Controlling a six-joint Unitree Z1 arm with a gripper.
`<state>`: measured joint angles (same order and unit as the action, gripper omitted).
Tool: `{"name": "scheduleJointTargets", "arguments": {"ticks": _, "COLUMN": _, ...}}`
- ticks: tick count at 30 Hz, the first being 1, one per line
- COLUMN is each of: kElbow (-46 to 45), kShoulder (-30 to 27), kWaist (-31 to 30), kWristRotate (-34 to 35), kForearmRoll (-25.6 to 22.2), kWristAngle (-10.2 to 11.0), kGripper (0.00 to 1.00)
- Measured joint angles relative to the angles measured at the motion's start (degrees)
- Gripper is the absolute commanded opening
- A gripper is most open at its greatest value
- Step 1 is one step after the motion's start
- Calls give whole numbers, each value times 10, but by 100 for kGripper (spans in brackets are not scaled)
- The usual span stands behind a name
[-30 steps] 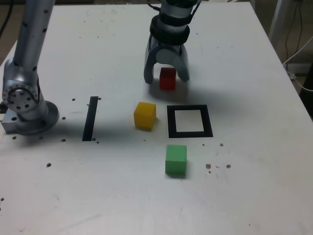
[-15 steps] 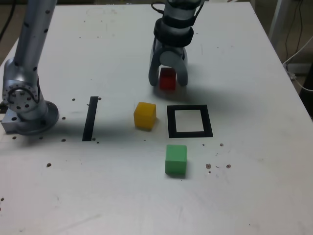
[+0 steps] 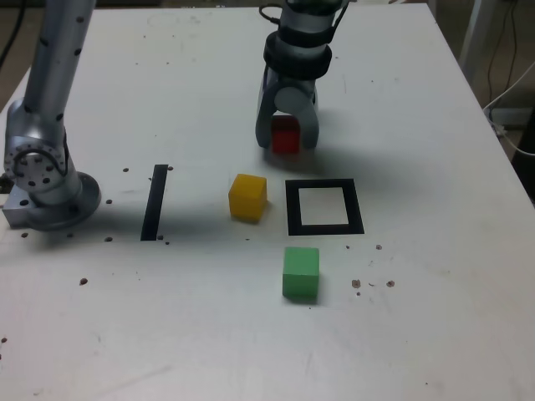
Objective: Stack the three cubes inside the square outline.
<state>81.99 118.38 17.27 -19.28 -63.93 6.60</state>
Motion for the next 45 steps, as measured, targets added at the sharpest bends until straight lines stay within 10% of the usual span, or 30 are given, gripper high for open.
{"name": "scheduleJointTargets", "arguments": {"ticks": 24, "kElbow": 37, "kShoulder": -29, "kWaist": -198, "kWristRotate": 197, "kForearmRoll": -40, "kWristAngle": -32, "kGripper": 19}}
{"name": "scheduleJointTargets", "arguments": {"ticks": 45, "kElbow": 48, "kShoulder": 21, "kWaist": -201, "kWristRotate": 205, "kForearmRoll": -19, "kWristAngle": -45, "kGripper": 20}}
